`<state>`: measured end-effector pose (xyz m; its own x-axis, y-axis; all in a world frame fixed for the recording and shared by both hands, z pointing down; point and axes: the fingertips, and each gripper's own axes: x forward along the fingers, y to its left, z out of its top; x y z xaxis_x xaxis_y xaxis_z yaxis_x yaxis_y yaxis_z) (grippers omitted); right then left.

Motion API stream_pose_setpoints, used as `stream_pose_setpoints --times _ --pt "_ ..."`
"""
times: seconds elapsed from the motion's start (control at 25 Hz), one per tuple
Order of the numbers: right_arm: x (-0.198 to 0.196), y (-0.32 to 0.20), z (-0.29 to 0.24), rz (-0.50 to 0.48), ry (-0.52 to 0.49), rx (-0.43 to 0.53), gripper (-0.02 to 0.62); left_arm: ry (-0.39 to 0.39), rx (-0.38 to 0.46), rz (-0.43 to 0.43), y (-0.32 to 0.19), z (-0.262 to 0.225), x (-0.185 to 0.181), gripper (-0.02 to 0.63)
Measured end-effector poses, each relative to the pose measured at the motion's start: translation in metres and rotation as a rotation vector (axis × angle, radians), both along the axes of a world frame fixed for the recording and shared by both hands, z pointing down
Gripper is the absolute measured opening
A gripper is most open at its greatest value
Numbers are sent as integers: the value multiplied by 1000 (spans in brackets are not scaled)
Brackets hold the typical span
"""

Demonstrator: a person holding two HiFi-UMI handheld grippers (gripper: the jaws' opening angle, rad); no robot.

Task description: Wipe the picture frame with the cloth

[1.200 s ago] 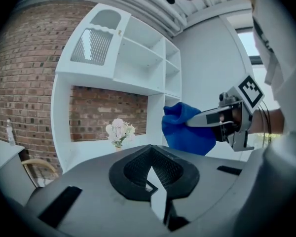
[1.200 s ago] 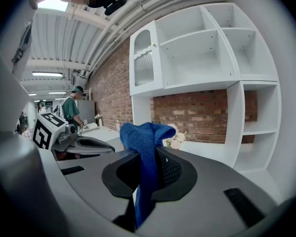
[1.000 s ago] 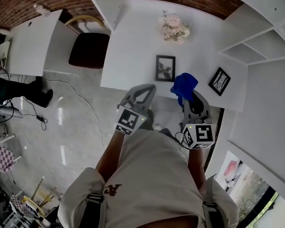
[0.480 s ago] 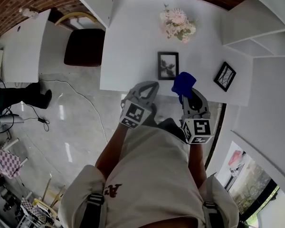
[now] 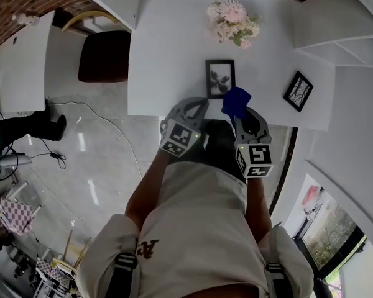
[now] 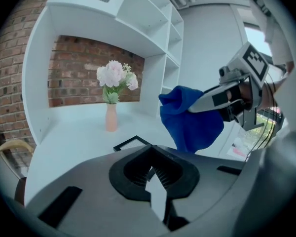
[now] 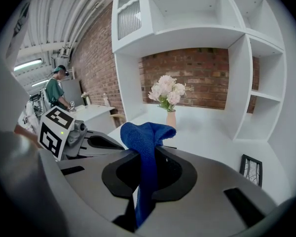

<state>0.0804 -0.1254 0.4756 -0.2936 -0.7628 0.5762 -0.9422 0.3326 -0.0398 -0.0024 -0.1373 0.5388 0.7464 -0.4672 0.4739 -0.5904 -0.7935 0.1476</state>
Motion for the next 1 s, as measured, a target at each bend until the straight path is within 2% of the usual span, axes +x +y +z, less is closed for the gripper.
stream_pose_setpoints --times 0.36,0.68,1.0 --pt "1 -7 32 -12 -13 -53 28 -54 -75 1 -1 46 6 0" --pt "-1 -12 61 -41 -25 -108 28 -121 -100 23 -8 73 14 0" --pt "-9 -17 83 -65 -34 -145 28 -141 -115 21 -9 85 20 0"
